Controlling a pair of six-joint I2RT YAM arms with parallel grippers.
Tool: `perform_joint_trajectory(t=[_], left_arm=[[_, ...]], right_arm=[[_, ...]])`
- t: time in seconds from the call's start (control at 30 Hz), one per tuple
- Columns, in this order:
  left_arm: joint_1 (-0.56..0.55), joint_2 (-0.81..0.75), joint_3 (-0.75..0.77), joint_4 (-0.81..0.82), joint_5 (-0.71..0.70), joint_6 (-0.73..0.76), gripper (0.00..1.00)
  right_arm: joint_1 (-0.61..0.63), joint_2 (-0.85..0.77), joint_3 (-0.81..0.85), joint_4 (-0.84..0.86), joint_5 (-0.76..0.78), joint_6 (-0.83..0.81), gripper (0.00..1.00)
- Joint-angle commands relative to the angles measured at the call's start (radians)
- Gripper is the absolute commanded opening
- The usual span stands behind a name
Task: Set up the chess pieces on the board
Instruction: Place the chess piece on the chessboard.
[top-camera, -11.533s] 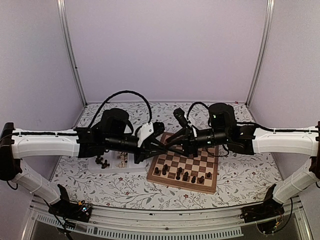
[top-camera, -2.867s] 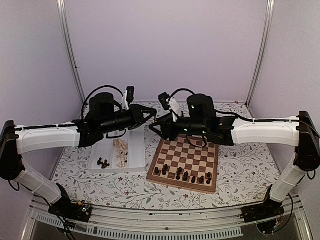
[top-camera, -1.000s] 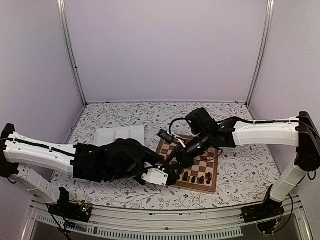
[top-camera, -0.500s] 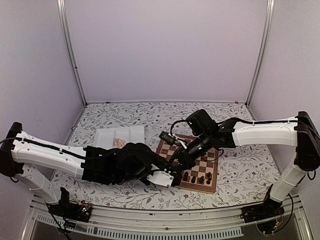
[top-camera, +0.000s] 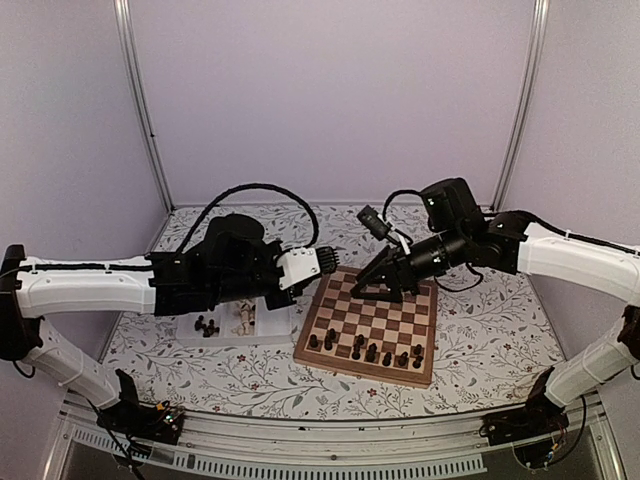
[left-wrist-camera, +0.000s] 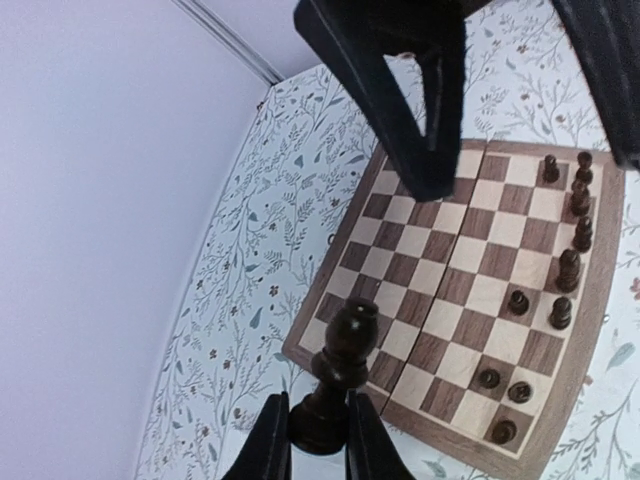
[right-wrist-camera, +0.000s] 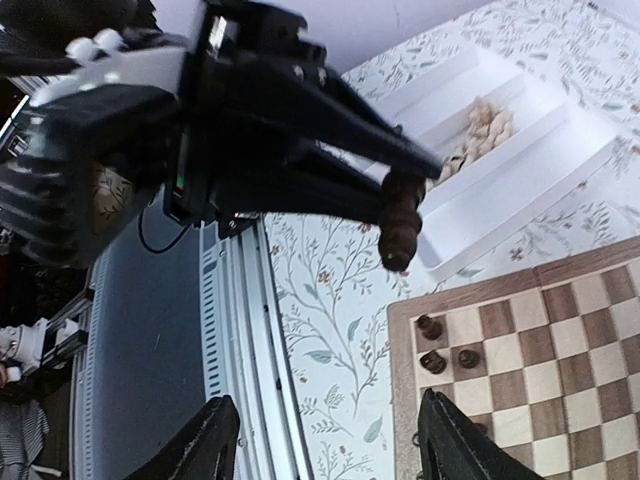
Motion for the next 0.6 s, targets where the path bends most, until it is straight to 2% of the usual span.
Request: perform_joint_trajectory(t=[0.0,0.17,0.3,0.4,0.57], left_arm=[[0.044,0.014,-0.017,0.107,0.223,-0.208,0.0],[0.075,0.055,-0.015,0.181,0.358,-0.368,0.0],[0.101,0.074,-0.013,0.213,0.442,-0.44,0.0],[0.104,0.079,-0.01,0.213,0.454,-0.456,0.0],[0.107,0.082,-0.008,0.214,0.453,-0.473,0.0]], right_arm=[[-0.002,-0.043,0.024,0.006,0.151,-0.029,0.64],[-0.001,-0.05,-0.012,0.1,0.217,-0.008,0.61],[0.001,-0.06,-0.021,0.156,0.262,0.016,0.57],[0.005,-0.073,-0.031,0.206,0.274,0.026,0.51],[0.024,-0.05,-0.021,0.234,0.238,0.029,0.49]])
